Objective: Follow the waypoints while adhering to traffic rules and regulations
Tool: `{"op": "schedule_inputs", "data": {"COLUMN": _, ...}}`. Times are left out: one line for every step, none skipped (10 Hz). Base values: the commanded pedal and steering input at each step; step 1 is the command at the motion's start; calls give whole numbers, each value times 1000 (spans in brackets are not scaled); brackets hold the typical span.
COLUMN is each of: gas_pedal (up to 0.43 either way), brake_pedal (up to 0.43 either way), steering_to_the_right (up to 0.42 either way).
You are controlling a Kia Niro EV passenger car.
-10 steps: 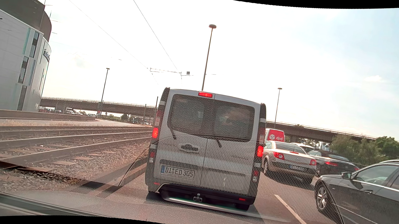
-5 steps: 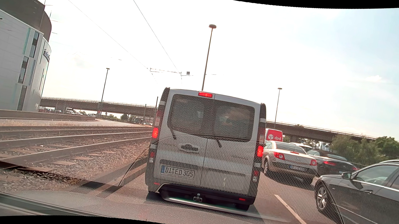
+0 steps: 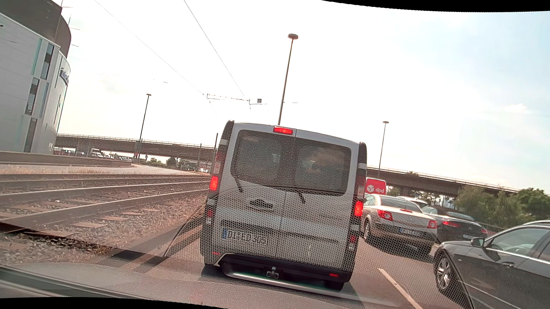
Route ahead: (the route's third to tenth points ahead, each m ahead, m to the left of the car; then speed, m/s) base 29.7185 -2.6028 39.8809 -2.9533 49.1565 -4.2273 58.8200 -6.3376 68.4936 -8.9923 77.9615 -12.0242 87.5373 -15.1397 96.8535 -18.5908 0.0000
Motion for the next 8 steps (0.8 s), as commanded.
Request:
{"op": "schedule_inputs", "data": {"gas_pedal": 0, "brake_pedal": 244, "steering_to_the_right": -7}}
{"op": "schedule_inputs", "data": {"gas_pedal": 0, "brake_pedal": 250, "steering_to_the_right": -7}}
{"op": "schedule_inputs", "data": {"gas_pedal": 0, "brake_pedal": 244, "steering_to_the_right": -7}}
{"op": "schedule_inputs", "data": {"gas_pedal": 0, "brake_pedal": 250, "steering_to_the_right": -7}}
{"op": "schedule_inputs", "data": {"gas_pedal": 0, "brake_pedal": 244, "steering_to_the_right": -7}}
{"op": "schedule_inputs", "data": {"gas_pedal": 0, "brake_pedal": 244, "steering_to_the_right": -7}}
{"op": "schedule_inputs", "data": {"gas_pedal": 0, "brake_pedal": 244, "steering_to_the_right": -7}}
{"op": "schedule_inputs", "data": {"gas_pedal": 0, "brake_pedal": 250, "steering_to_the_right": -7}}
